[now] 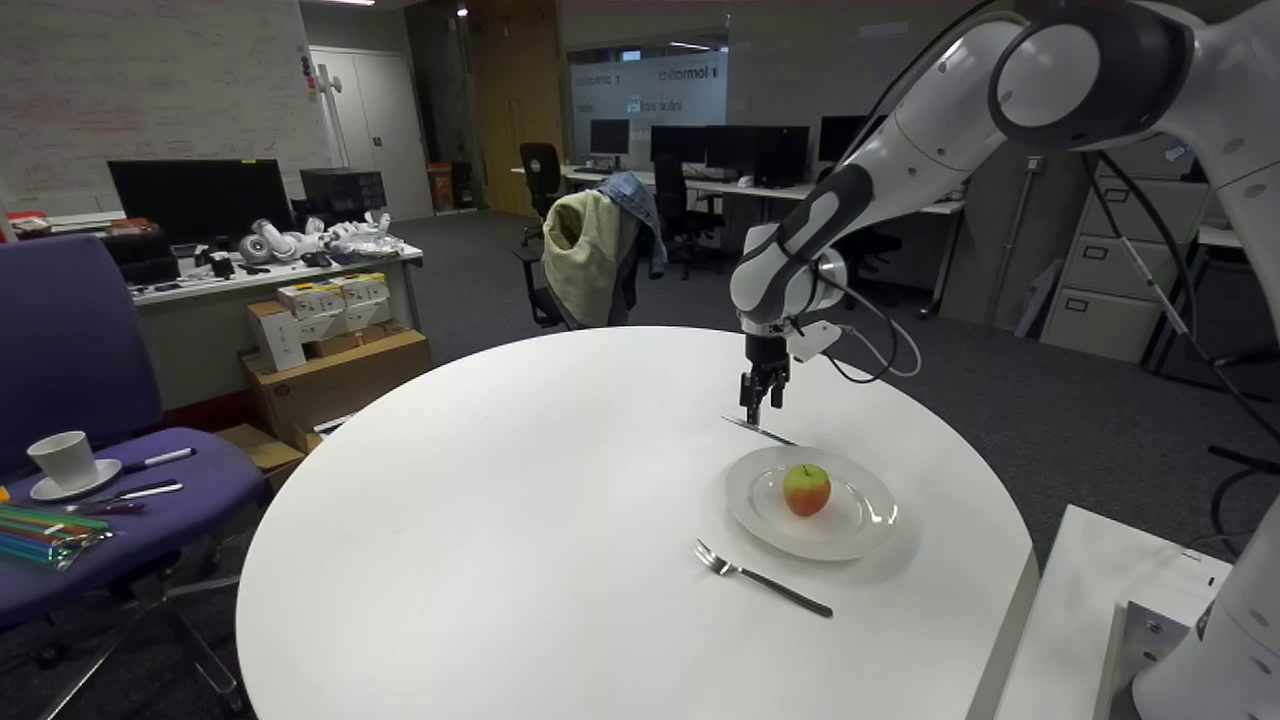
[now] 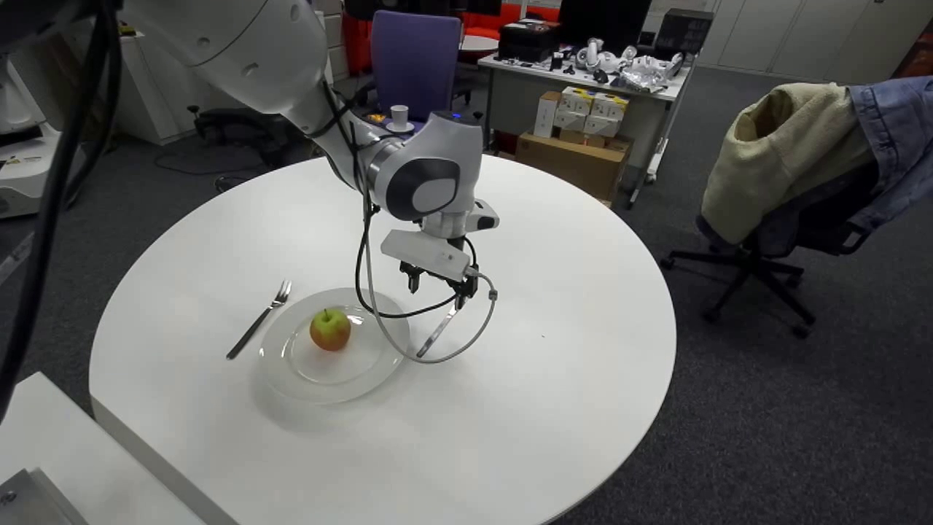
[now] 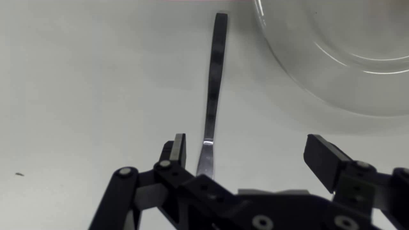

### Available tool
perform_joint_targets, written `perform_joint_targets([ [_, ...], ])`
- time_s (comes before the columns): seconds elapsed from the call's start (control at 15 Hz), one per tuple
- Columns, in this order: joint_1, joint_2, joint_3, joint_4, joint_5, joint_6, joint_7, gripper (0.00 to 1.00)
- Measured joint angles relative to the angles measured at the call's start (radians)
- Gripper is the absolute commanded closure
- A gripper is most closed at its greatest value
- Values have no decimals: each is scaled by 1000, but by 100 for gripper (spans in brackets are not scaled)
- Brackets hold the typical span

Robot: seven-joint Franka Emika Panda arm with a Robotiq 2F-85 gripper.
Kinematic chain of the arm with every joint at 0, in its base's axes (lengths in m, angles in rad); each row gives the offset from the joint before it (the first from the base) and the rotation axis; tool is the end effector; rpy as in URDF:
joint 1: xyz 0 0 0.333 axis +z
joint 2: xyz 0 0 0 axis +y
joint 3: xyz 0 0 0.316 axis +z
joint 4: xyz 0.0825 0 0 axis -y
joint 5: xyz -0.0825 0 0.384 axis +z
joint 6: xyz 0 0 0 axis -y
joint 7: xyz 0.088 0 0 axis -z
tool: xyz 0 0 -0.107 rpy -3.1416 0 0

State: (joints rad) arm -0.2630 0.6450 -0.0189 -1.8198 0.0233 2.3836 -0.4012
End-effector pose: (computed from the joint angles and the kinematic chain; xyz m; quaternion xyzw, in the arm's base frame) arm 0.6148 -0.1772 0.1745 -0.9978 -0.0525 0.0375 0.0154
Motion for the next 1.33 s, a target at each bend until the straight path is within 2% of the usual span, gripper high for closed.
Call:
perform_joint_targets([
  [0.53,15,31,-12,-12,4,0,182,0],
  [1.33,16,51,-75,-7,0,5,197,0],
])
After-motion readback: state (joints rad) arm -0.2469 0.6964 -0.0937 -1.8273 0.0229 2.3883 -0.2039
